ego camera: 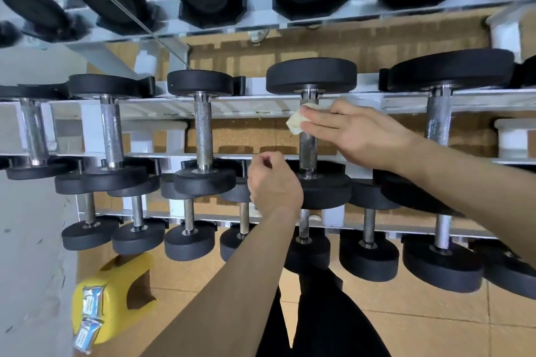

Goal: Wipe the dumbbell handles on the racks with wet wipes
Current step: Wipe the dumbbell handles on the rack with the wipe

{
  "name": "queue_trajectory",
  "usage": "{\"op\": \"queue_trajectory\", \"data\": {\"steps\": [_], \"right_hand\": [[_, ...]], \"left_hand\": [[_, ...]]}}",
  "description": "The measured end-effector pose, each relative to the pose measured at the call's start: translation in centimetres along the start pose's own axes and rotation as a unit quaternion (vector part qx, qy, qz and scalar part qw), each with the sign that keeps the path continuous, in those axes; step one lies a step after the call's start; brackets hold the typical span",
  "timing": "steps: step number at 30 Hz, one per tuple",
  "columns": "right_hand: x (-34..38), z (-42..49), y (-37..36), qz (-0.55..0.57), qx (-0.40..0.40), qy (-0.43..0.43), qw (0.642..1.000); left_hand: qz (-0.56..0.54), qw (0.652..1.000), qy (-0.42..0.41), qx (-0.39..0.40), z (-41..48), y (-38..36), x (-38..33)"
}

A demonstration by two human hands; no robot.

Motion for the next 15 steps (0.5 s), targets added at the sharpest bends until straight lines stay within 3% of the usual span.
{"op": "queue_trajectory", "data": {"steps": [4, 12, 15], "right_hand": [[-1.1, 1.4, -0.2, 0.009, 0.139, -0.021, 0.99], [-2.6, 1.3, -1.5, 0.078, 0.037, -0.022, 0.996], [-1.0, 0.8, -1.7, 0.104, 0.014, 0.028, 0.994]], "left_hand": [[0.012, 1.0, -0.014, -0.01, -0.1, 0.1, -0.1], [0.033, 0.998, -0.043, -0.012, -0.2, 0.2, -0.4], [0.05, 0.998, -0.037, -0.012, -0.3, 0.3, -0.5]]}}
Point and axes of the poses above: each hand's wrist, its own z-axis towards the middle knuckle, its own y-axis out of the back of the hand, x = y × z, the point moved 6 cm from there along z, towards the middle knuckle, and after that the axes turned 9 degrees about z, right-handed, at the moved point
